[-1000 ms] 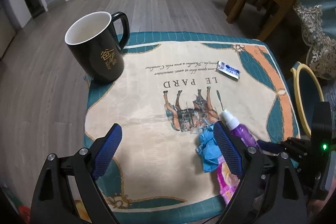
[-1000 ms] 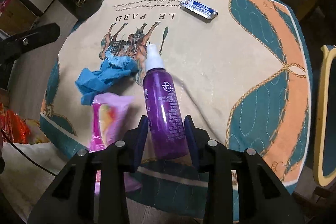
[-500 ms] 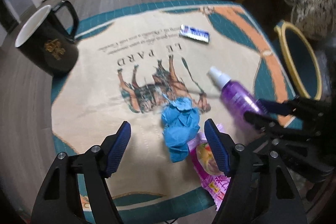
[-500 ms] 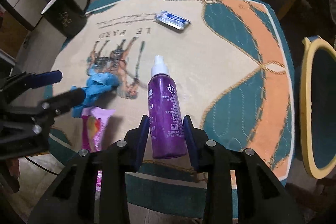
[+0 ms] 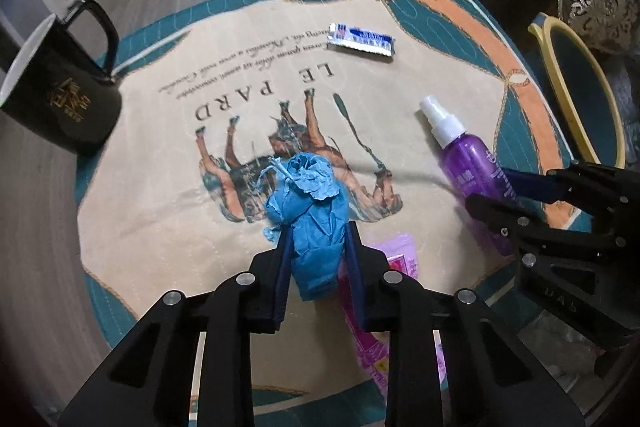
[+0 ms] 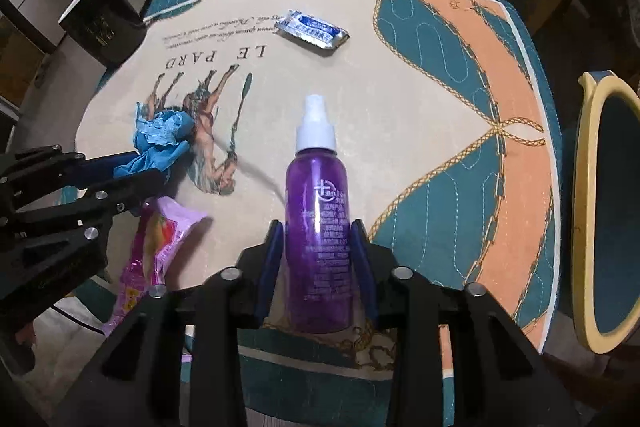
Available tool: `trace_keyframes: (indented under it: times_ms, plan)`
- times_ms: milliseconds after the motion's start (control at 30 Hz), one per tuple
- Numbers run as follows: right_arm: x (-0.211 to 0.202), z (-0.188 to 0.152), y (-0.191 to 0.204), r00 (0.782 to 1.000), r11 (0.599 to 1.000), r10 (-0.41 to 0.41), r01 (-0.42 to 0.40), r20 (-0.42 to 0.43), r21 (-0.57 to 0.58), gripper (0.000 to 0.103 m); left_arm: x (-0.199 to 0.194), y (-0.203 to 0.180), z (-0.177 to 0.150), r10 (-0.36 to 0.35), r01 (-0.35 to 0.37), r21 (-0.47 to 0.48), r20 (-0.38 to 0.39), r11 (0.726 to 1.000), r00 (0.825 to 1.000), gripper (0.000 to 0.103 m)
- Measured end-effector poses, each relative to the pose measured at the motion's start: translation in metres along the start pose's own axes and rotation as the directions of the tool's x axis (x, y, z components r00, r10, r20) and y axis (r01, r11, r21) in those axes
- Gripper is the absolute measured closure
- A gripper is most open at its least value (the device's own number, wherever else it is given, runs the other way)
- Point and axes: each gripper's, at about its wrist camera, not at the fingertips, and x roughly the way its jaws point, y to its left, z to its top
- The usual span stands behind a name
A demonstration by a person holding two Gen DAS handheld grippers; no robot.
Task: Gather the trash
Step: 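Grasp the blue glove with the left tool while the right tool grasps the purple spray bottle, then carry the glove and spray bottle over the bucket with both tools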
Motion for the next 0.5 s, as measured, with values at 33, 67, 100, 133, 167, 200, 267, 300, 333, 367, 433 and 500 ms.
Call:
trace_keyframes:
  times_ms: [33, 67, 100, 133, 167, 200, 267, 300, 333, 367, 433, 500]
  plan:
    - [-0.003, 0.0, 0.0, 1.0, 1.0, 0.001, -0.001, 0.01, 0.0, 0.071, -0.003, 0.0, 0.001, 0.006, -0.006, -0.001, 0.011, 1.0, 1.0, 0.076]
    - [-0.006, 0.001, -0.001, 1.0, 1.0, 0.005, -0.005, 0.018, 0.008, 0.071, -0.008, 0.0, 0.001, 0.012, -0.012, -0.003, 0.027, 1.0, 1.0, 0.076]
    - [-0.009, 0.001, -0.002, 1.0, 1.0, 0.01, -0.011, 0.027, 0.016, 0.071, -0.011, 0.001, 0.002, 0.014, -0.014, -0.008, 0.039, 1.0, 0.999, 0.076]
    - [-0.014, 0.001, -0.004, 0.999, 0.999, 0.021, -0.022, 0.041, 0.027, 0.071, -0.015, 0.003, 0.002, 0.013, -0.012, -0.016, 0.05, 1.0, 0.999, 0.076]
    - [-0.017, 0.002, -0.004, 0.998, 0.999, 0.023, -0.025, 0.052, 0.032, 0.071, -0.019, 0.005, 0.004, 0.014, -0.013, -0.027, 0.064, 1.0, 0.998, 0.076]
    - [-0.021, 0.002, -0.006, 0.997, 0.999, 0.025, -0.028, 0.067, 0.038, 0.071, -0.023, 0.007, 0.005, 0.016, -0.014, -0.035, 0.076, 0.999, 0.997, 0.076]
    - [-0.028, 0.002, -0.008, 0.996, 0.998, 0.031, -0.035, 0.08, 0.051, 0.071, -0.03, 0.008, 0.009, 0.018, -0.014, -0.043, 0.101, 0.999, 0.995, 0.076]
    - [-0.031, 0.001, -0.009, 0.996, 0.998, 0.032, -0.037, 0.086, 0.058, 0.071, -0.034, 0.008, 0.011, 0.019, -0.014, -0.043, 0.114, 0.999, 0.993, 0.076]
    - [-0.036, 0.001, -0.012, 0.995, 0.997, 0.031, -0.038, 0.096, 0.069, 0.071, -0.037, 0.007, 0.013, 0.021, -0.016, -0.042, 0.126, 0.999, 0.992, 0.076]
    - [-0.039, 0.001, -0.014, 0.994, 0.996, 0.031, -0.039, 0.101, 0.078, 0.071, -0.041, 0.006, 0.015, 0.023, -0.017, -0.041, 0.138, 0.999, 0.99, 0.076]
    - [-0.049, 0.0, -0.021, 0.993, 0.995, 0.02, -0.032, 0.117, 0.097, 0.071, -0.047, 0.003, 0.017, 0.017, -0.011, -0.042, 0.153, 0.999, 0.988, 0.076]
    - [-0.058, 0.0, -0.028, 0.991, 0.994, 0.011, -0.025, 0.131, 0.11, 0.071, -0.055, -0.003, 0.02, 0.022, -0.018, -0.023, 0.173, 1.0, 0.985, 0.076]
